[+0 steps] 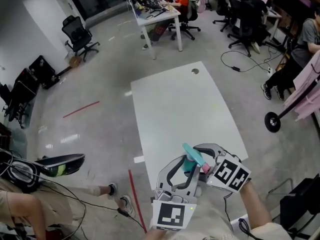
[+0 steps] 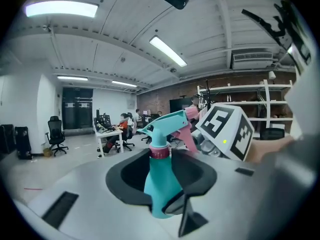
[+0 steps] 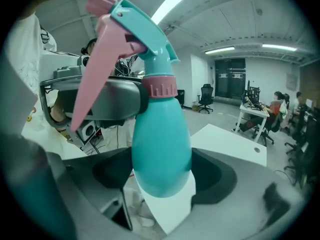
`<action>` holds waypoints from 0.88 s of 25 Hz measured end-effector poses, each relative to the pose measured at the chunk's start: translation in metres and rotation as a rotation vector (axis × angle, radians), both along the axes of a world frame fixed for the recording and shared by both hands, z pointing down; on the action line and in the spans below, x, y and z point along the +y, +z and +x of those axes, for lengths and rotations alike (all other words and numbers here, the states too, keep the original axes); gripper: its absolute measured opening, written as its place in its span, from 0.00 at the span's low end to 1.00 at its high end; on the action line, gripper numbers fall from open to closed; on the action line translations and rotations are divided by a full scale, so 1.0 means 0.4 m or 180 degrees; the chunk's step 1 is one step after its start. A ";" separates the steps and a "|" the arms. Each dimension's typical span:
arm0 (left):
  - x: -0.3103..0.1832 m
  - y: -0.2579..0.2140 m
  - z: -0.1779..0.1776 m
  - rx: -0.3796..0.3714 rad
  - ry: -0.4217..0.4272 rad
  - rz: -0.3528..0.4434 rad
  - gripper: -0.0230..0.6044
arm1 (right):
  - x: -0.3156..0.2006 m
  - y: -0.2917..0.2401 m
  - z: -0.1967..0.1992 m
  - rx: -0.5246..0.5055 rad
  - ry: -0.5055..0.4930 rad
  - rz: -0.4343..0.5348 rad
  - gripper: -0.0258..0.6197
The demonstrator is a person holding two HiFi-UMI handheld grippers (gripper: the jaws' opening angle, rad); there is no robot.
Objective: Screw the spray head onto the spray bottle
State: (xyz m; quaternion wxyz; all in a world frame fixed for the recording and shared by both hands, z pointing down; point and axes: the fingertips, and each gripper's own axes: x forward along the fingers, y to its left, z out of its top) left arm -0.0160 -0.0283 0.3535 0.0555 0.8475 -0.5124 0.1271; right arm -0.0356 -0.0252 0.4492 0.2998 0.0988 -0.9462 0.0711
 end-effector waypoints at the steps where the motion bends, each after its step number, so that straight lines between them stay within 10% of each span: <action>1: -0.001 0.000 0.000 0.0012 -0.0002 -0.0007 0.26 | -0.002 0.000 0.000 0.0018 0.0013 0.0017 0.61; 13: -0.022 -0.014 -0.002 0.0101 -0.0057 -0.0036 0.25 | -0.024 -0.002 0.002 0.0146 0.0132 0.0128 0.61; 22: 0.088 0.009 0.049 -0.0042 0.2085 -0.0711 0.24 | 0.093 0.009 0.053 0.0301 -0.1396 0.0333 0.61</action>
